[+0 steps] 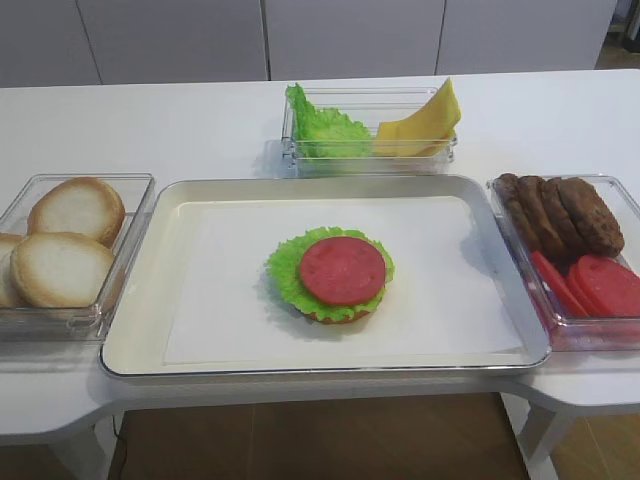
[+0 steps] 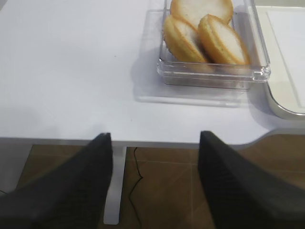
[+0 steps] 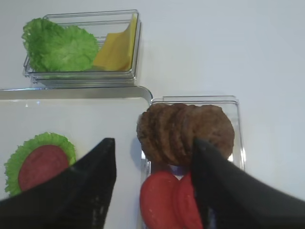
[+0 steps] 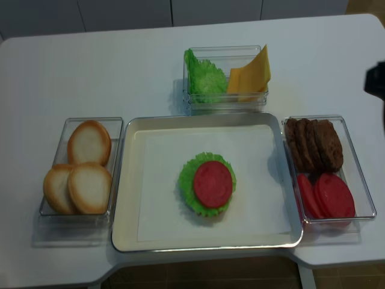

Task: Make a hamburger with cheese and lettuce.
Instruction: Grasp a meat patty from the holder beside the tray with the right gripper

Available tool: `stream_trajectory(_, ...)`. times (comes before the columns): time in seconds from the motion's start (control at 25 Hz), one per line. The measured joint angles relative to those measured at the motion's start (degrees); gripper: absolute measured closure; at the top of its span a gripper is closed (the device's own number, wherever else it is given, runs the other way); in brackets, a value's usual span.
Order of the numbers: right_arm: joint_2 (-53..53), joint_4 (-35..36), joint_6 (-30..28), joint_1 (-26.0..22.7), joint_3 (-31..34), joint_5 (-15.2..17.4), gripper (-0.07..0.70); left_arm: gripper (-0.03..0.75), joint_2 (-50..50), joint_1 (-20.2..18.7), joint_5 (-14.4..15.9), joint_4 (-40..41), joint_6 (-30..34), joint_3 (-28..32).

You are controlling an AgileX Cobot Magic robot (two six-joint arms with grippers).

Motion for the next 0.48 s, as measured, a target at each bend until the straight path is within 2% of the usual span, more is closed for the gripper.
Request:
stream_trajectory(0.2, 8.26, -6.26, 6.16, 7.61, -4.48, 0.44, 0.253, 0.288, 0.00, 0.00, 0.00, 0.00, 0.00, 0.00)
stream_trajectory(0.36, 15.32, -12.02, 10.92, 13.83, -8.16, 2.79, 0.253, 0.288, 0.00, 0.00, 0.00, 0.00, 0.00, 0.00)
stream_trajectory(0.48, 20.63, -19.20, 15.64, 18.44, -11.17, 5.74, 0.253, 0.288, 0.00, 0.00, 0.00, 0.00, 0.00, 0.00)
